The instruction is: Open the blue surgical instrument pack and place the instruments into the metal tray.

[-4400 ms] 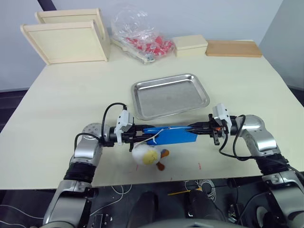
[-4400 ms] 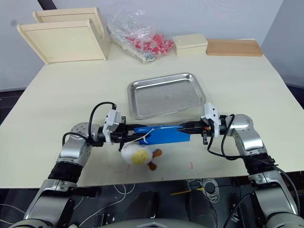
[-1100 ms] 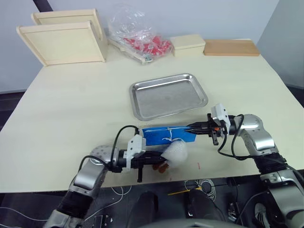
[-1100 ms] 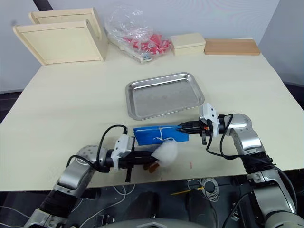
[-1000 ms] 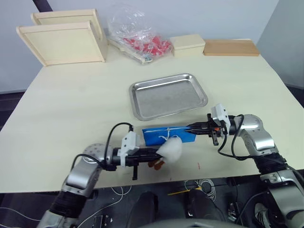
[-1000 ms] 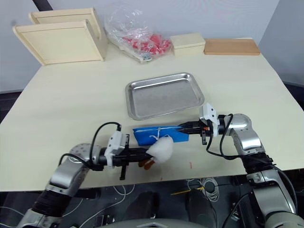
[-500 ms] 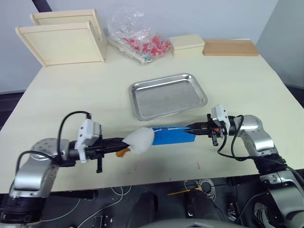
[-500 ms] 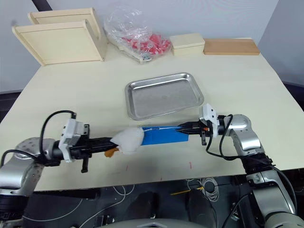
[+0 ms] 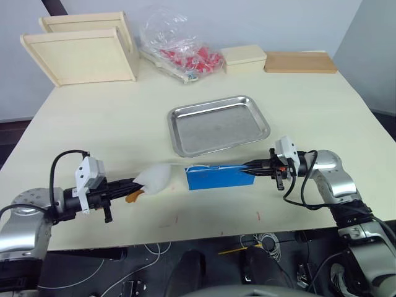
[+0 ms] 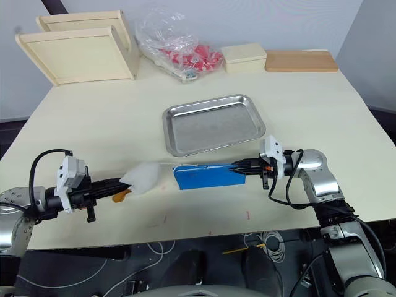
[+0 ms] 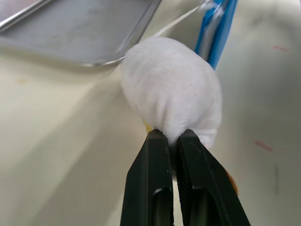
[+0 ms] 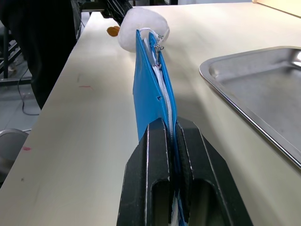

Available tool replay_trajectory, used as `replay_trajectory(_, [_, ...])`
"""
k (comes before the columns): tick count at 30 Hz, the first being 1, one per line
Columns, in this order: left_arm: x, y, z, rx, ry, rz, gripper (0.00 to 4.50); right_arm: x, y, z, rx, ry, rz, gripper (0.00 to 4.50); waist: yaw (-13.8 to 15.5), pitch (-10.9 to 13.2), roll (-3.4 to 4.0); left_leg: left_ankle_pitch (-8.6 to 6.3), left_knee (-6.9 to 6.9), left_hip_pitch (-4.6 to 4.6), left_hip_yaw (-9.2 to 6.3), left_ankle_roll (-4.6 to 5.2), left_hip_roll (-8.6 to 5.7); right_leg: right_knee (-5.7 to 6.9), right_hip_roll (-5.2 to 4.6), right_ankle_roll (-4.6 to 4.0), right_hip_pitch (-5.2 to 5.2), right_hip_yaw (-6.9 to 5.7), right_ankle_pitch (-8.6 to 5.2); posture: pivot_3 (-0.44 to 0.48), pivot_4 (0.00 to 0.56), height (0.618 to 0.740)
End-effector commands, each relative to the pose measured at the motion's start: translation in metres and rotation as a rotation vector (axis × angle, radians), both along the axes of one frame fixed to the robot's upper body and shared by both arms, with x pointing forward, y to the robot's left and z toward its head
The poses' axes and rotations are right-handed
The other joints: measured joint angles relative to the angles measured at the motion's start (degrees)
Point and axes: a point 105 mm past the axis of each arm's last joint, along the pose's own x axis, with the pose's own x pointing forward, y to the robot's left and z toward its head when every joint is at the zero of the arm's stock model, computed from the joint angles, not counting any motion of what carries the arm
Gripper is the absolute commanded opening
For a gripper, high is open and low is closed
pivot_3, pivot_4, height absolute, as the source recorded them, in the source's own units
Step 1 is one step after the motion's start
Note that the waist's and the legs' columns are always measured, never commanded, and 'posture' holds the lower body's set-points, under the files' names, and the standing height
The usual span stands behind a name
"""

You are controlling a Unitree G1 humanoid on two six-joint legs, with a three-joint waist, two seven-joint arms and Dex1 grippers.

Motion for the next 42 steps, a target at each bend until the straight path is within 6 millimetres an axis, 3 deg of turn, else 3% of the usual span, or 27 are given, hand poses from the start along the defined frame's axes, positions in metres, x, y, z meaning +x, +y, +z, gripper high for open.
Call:
replay_trajectory(1, [0.002,0.021,0.008,0.049,-0.036,0.072,0.05,-0.001,-0.002,-0.008,-0.026,0.024,-0.006,0.0,0.0,0.0,0.0,0.0,0.0,0.0,-0.01,0.0,0.0,0.0,0.0,0.0,0.0,-0.01,0.0,0.0,0.15,0.74])
replay_trajectory(9, [0.005,0.04,0.027,0.011,-0.123,0.154,0.05,-0.002,-0.004,-0.009,-0.024,0.027,-0.013,0.0,0.1,0.0,-0.02,0.0,0.0,-0.01,-0.01,0.0,0.02,0.0,-0.06,0.0,-0.01,-0.02,0.0,0.0,0.15,0.74])
replay_trajectory(22, [-0.011,0.078,0.02,0.098,-0.102,0.32,0.05,-0.002,-0.002,-0.012,-0.021,0.032,-0.009,0.0,0.0,0.0,-0.03,0.0,-0.04,0.01,0.0,0.0,0.03,-0.01,-0.16,-0.01,-0.02,-0.02,0.0,0.0,0.15,0.74])
replay_trajectory(29, [-0.016,0.086,0.004,0.142,-0.067,0.389,0.05,-0.001,-0.003,-0.011,-0.024,0.031,-0.008,0.0,0.0,0.0,-0.05,-0.01,-0.05,0.01,0.0,-0.01,0.06,-0.01,-0.31,-0.02,-0.02,-0.02,0.0,0.0,0.15,0.74])
replay_trajectory(35, [-0.019,0.077,-0.02,0.178,0.017,0.371,0.05,-0.001,-0.003,-0.005,-0.014,0.025,-0.01,0.0,0.0,0.0,-0.06,-0.01,-0.06,0.02,0.02,-0.01,0.06,-0.01,-0.37,-0.01,-0.02,-0.01,0.0,0.0,0.15,0.74])
replay_trajectory(42, [-0.019,0.078,-0.039,0.227,0.079,0.368,0.05,-0.002,0.003,0.017,0.072,0.036,0.0,0.0,0.0,0.0,0.03,-0.01,-0.06,0.03,0.02,-0.01,0.04,-0.01,-0.42,-0.02,-0.01,-0.01,0.0,0.0,0.15,0.74])
